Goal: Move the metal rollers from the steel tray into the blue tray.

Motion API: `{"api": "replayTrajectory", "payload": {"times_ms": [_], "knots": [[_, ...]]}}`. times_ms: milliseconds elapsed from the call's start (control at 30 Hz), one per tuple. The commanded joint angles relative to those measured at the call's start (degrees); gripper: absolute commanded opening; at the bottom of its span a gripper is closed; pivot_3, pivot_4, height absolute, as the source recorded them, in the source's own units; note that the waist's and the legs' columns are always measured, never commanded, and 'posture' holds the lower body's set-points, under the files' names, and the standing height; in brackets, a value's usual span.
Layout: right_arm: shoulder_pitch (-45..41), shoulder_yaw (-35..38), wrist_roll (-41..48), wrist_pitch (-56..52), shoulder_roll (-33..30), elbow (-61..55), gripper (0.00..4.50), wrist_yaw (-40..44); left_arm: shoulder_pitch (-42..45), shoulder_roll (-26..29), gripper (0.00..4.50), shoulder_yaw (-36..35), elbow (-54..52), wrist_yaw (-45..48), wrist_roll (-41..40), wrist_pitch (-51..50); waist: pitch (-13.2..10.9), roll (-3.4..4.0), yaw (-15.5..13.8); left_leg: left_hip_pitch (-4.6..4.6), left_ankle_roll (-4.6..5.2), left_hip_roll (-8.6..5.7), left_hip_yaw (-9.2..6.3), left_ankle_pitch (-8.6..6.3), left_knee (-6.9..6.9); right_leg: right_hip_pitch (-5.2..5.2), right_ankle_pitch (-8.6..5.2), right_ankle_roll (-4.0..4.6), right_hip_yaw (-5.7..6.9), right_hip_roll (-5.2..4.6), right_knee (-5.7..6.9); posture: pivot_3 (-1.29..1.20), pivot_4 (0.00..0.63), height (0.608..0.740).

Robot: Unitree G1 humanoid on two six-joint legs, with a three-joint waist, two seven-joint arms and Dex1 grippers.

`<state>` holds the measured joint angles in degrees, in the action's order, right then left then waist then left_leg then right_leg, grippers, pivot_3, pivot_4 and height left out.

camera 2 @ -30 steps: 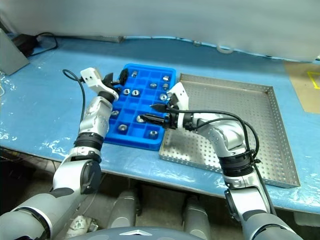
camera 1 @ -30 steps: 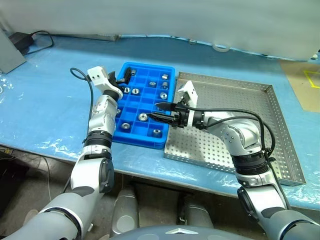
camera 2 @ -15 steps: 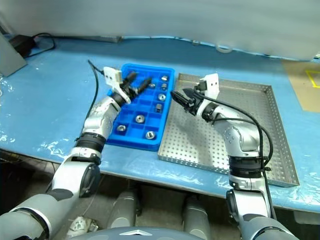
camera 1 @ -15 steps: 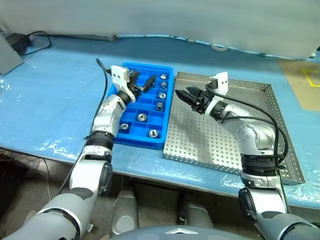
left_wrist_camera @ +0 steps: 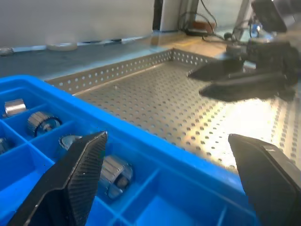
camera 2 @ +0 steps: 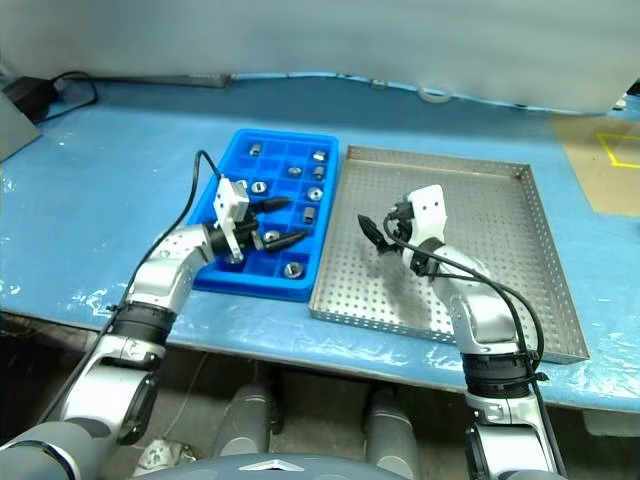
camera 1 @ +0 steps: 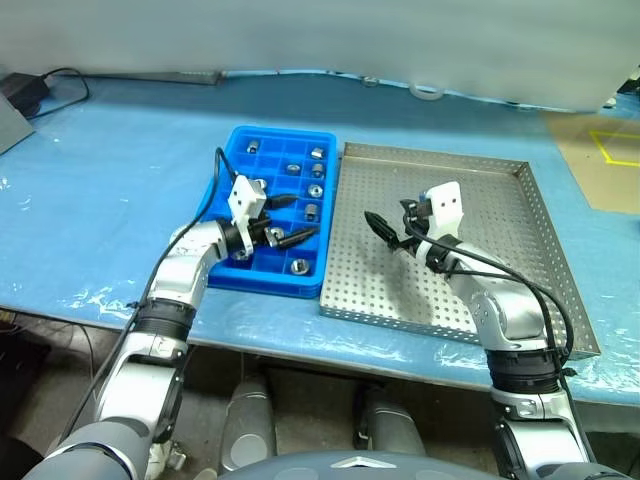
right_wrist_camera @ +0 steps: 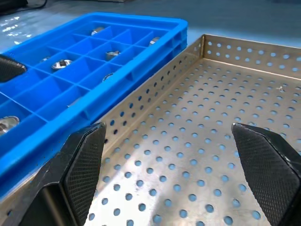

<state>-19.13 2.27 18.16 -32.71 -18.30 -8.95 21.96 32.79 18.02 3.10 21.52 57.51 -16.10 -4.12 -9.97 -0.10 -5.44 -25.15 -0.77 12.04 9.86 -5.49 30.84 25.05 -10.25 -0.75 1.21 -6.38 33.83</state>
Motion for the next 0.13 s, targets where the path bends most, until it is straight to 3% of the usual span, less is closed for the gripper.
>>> {"api": "replayTrajectory", "payload": {"times_ms": [33, 133], "knots": [[-0.74, -0.35, 0.92, 0.90, 2.77, -1.21, 4.45, -0.99, 0.60, -0.42, 4.50, -1.36, -3.24, -0.80, -1.97, -0.98, 0.00, 0.00, 0.03, -0.03, 0.00, 0.04, 0.01, 0.00, 0.00, 0.06, 0.10, 0.16, 0.00, 0.05, 0.01, 0.02, 0.150, 0.740], [-0.18, -2.44, -0.16, 0.81, 3.77, -2.07, 4.45, -0.58, 0.79, -0.14, 4.50, -0.71, -3.32, -0.55, -1.11, 0.01, 0.01, 0.03, -0.01, -0.03, -0.02, 0.17, 0.03, 0.02, -0.04, 0.08, 0.13, 0.23, 0.01, 0.14, 0.03, 0.03, 0.150, 0.740]]}}
